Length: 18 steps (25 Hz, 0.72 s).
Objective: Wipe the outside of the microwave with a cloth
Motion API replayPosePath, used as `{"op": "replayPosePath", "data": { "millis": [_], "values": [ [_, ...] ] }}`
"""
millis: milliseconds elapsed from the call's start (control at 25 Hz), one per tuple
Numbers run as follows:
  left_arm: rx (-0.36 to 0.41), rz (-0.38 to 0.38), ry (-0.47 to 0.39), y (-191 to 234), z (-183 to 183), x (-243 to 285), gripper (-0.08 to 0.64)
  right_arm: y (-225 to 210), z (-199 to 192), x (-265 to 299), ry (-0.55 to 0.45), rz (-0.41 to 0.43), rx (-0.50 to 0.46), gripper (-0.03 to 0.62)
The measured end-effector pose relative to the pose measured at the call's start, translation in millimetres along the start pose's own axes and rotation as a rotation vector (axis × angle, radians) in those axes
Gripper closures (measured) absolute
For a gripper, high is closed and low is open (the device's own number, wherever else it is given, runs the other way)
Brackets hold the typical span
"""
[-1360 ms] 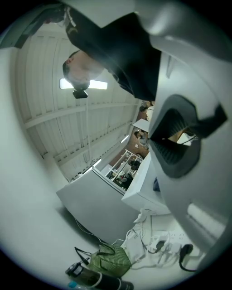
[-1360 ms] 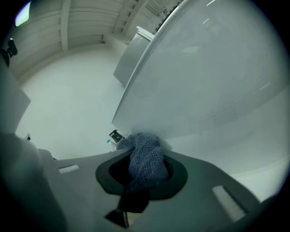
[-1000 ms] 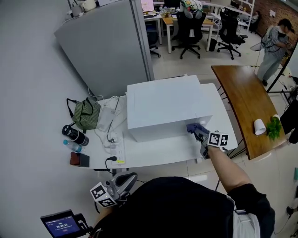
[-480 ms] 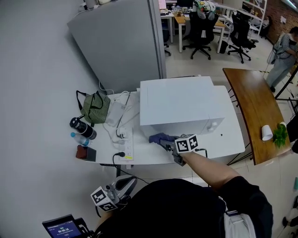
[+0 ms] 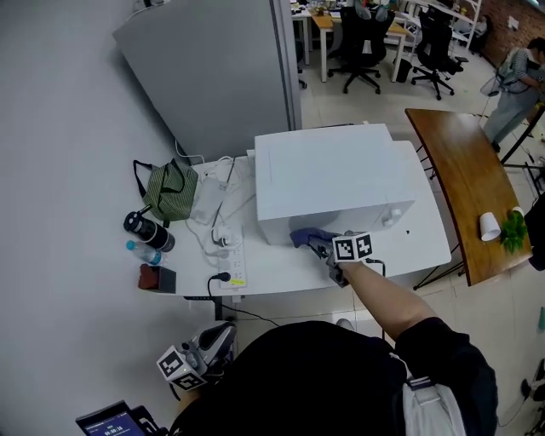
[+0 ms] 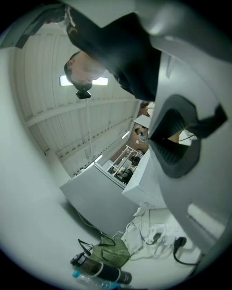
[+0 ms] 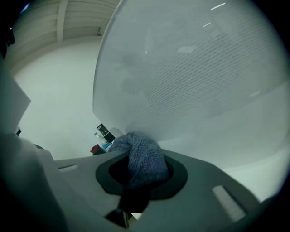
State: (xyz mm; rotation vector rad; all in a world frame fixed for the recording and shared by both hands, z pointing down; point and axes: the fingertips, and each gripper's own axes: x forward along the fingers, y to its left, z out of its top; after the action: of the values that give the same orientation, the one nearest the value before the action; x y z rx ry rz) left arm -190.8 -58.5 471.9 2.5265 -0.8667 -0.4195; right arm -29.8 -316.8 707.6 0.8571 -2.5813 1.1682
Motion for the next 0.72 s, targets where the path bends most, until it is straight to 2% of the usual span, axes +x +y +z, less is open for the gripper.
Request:
{"op": "replayPosePath", "data": {
  "millis": [240, 360, 600, 720],
  "values": [
    [0.01, -0.141, 0.072, -24, -15, 80, 0.557, -110, 30, -158, -0.21, -0.223, 0.14, 0.526],
    [0.019, -0.195, 0.11, -38, -25, 117, 0.557, -148, 41, -221, -0.301, -0.288, 0.201, 0.526],
    [0.036, -0.236, 0.153, -55, -39, 148, 0.557, -190, 50, -278, -0.413, -0.365, 0.253, 0.526],
    [0.028, -0.215, 0.132, -52, -36, 138, 0.557, -178, 49, -285, -0.407, -0.356, 0.23, 0.528]
  ]
}}
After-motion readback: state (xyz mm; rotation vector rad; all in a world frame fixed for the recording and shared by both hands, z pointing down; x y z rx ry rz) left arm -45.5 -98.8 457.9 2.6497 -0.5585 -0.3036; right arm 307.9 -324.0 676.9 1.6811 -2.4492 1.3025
